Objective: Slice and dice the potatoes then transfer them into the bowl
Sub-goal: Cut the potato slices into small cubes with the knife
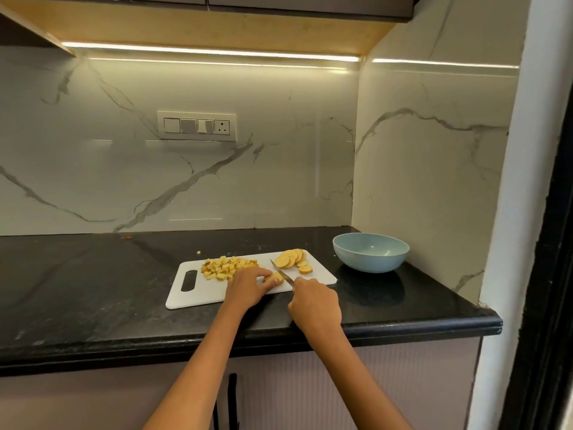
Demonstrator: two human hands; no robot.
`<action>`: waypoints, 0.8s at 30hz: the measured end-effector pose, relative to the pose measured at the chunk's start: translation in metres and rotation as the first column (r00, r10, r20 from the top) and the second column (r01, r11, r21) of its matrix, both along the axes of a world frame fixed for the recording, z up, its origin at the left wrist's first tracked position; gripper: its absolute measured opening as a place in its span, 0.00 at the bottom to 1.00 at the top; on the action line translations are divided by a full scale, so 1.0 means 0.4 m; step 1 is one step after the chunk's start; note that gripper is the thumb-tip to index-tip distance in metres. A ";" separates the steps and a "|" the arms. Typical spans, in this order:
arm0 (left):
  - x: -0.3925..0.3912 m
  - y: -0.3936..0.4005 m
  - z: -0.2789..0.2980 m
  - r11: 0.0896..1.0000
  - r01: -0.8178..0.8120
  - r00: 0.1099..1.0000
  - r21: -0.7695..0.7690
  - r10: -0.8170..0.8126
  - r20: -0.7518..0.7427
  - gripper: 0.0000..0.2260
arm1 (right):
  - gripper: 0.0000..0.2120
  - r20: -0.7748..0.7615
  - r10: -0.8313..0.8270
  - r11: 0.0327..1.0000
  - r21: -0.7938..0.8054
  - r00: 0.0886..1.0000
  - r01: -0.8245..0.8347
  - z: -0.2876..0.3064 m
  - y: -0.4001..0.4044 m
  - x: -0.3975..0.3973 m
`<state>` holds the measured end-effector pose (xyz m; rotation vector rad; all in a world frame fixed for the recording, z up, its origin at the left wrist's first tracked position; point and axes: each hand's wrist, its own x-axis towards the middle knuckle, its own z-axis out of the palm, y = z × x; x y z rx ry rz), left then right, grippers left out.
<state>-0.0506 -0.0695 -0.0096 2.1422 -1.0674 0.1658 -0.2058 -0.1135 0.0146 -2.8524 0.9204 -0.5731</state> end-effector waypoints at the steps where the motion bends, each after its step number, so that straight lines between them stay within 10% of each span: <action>1: -0.001 0.000 0.000 1.000 -0.004 1.000 -0.014 0.004 -0.013 0.17 | 0.12 0.000 -0.003 1.000 0.003 1.000 0.003 0.000 0.001 -0.001; 24: 0.000 -0.001 0.007 0.999 -0.035 0.997 -0.036 0.032 -0.067 0.15 | 0.12 -0.133 0.057 0.998 0.034 0.990 -0.052 0.042 0.006 0.030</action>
